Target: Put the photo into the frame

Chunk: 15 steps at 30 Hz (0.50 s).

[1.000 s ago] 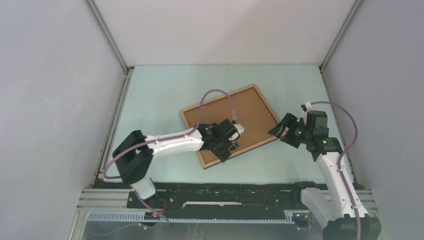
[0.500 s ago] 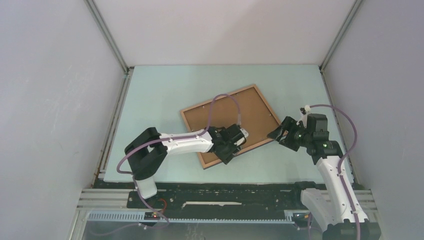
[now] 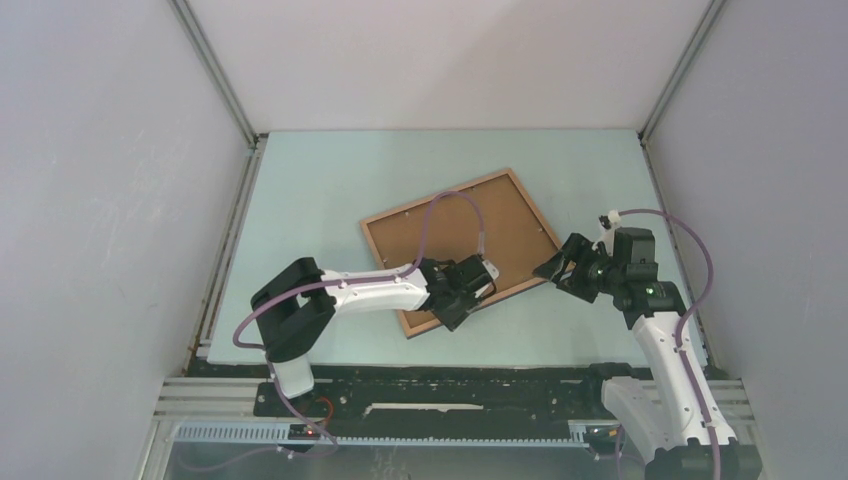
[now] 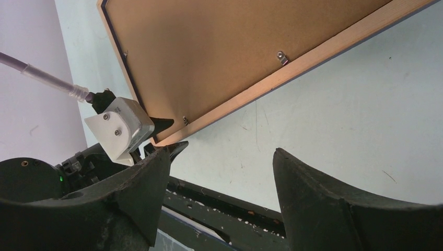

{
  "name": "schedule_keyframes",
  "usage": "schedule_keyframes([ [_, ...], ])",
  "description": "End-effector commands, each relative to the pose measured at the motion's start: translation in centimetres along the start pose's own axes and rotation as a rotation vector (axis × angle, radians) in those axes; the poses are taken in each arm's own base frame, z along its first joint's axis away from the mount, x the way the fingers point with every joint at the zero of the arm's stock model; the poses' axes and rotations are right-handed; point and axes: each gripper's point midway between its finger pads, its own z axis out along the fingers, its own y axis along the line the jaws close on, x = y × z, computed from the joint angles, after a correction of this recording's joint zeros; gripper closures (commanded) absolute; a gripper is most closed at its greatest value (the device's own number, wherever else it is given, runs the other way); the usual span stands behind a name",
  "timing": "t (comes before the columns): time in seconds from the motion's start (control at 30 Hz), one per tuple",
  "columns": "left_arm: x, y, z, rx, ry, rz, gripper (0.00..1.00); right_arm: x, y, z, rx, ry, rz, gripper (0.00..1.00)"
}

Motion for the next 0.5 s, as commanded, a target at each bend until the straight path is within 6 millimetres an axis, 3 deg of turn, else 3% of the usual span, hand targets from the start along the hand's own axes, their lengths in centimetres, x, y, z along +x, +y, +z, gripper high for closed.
schedule_keyframes([
  [0.0,-0.3,0.5,-0.6,-0.023,-0.011,0.009,0.49,0.0,0.3,-0.2,-0.022,-0.01,-0.014,0.2],
  [0.47,1.8,0.0,1.3,0.009,0.062,0.023,0.6,0.0,0.3,0.0,-0.028,-0.004,-0.013,0.2],
])
